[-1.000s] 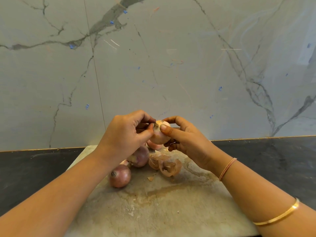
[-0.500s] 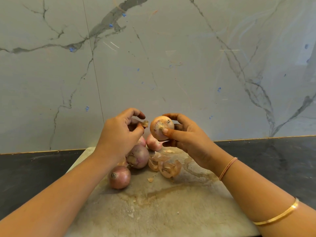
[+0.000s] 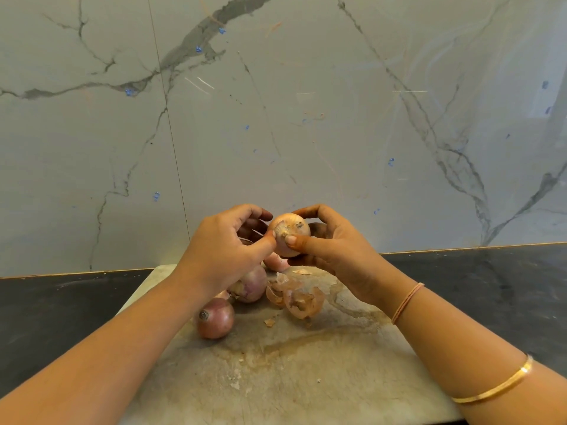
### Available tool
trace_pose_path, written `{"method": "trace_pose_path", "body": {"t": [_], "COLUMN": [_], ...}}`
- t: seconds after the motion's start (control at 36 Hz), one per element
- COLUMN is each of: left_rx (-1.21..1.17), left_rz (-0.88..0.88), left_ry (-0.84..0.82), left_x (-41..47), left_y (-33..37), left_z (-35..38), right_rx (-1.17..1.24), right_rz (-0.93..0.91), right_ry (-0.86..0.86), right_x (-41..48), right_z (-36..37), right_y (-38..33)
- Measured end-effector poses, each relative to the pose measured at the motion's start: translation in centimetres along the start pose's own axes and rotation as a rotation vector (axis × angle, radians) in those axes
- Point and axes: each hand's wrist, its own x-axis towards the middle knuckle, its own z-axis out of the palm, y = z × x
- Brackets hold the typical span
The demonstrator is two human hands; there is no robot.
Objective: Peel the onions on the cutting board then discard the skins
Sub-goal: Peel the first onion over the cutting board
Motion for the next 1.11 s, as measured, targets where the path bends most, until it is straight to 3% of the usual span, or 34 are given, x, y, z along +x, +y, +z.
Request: {"method": "trace_pose_path", "body": {"t": [0.39,0.61,0.89,1.11], "left_rx": [0.062,0.278,0.11,0.216], "left_rz": [0.105,0.203,0.155,0.198], "left_ry": [0.007,0.116,0.074,0.113], "left_x": [-0.3,0.1,-0.1,0.0], "left_y": [0.8,-0.3,-0.2,-0.3], "left_z": [-0.1,-0.2,0.1,0.1], "right_rx": [-0.036,-0.02,0.014,-0.028], "right_rz": [-0.004,0.011,0.002,-0.002], "right_ry": [-0.012,-0.023,0.026,0.028], "right_x": [-0.1,-0.1,0.2,0.1], "right_z": [0.0,0.1,-0.1,0.1], "right_y": [0.0,0.1,0.1,0.1]}}
